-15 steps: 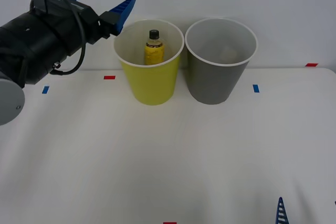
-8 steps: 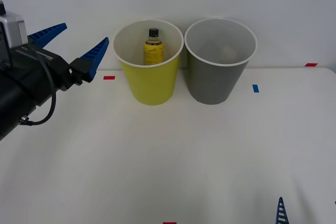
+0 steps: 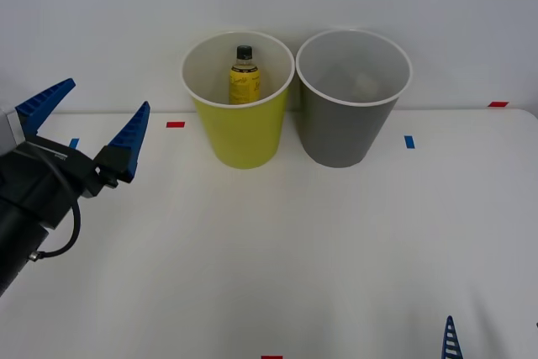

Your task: Put cans in the gray bin and PET bottles in the light green bin.

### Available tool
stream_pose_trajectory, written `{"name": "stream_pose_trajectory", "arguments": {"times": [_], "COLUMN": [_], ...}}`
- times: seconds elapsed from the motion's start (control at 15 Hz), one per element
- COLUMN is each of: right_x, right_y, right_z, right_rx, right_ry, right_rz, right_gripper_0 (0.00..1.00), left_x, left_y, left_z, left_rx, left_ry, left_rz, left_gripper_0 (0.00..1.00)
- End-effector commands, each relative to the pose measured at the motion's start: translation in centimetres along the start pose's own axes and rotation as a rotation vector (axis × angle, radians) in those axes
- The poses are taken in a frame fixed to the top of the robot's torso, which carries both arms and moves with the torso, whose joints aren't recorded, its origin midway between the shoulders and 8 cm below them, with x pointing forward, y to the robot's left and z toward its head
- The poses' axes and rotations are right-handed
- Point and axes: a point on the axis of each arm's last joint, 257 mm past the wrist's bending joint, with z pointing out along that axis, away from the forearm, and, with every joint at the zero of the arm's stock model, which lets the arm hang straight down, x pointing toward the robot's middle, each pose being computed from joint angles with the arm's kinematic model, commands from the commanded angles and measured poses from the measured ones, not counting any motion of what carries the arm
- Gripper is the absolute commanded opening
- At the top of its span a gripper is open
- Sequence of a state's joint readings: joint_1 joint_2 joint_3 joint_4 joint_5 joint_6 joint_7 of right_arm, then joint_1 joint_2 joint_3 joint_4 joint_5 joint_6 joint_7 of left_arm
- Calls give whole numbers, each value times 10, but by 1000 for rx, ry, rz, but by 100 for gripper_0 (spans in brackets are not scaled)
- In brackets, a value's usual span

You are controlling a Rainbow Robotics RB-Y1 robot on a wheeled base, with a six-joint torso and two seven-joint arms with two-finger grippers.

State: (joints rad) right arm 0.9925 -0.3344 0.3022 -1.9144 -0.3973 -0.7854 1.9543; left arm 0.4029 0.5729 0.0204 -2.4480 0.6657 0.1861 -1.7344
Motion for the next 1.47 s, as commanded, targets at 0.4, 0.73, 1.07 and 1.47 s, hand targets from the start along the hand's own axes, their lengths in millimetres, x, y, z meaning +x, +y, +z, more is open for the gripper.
{"name": "stream_pose_trajectory", "arguments": {"times": [0.4,0.73,1.07,1.47], "right_x": [0,0,0,0], "right_y": [0,0,0,0], "right_z": [0,0,0,0], "right_rx": [0,0,0,0], "right_ry": [0,0,0,0], "right_rz": [0,0,0,0], "right_gripper_0": [100,100,100,100], "left_x": [95,147,163,177], "left_y": [-9,-7,-2,7], "left_z": [-44,-93,-137,-188], "left_rx": [-69,-108,-174,-259], "left_ry": [1,86,144,195], "left_rz": [-42,-19,63,47], "left_gripper_0": [100,100,100,100]}}
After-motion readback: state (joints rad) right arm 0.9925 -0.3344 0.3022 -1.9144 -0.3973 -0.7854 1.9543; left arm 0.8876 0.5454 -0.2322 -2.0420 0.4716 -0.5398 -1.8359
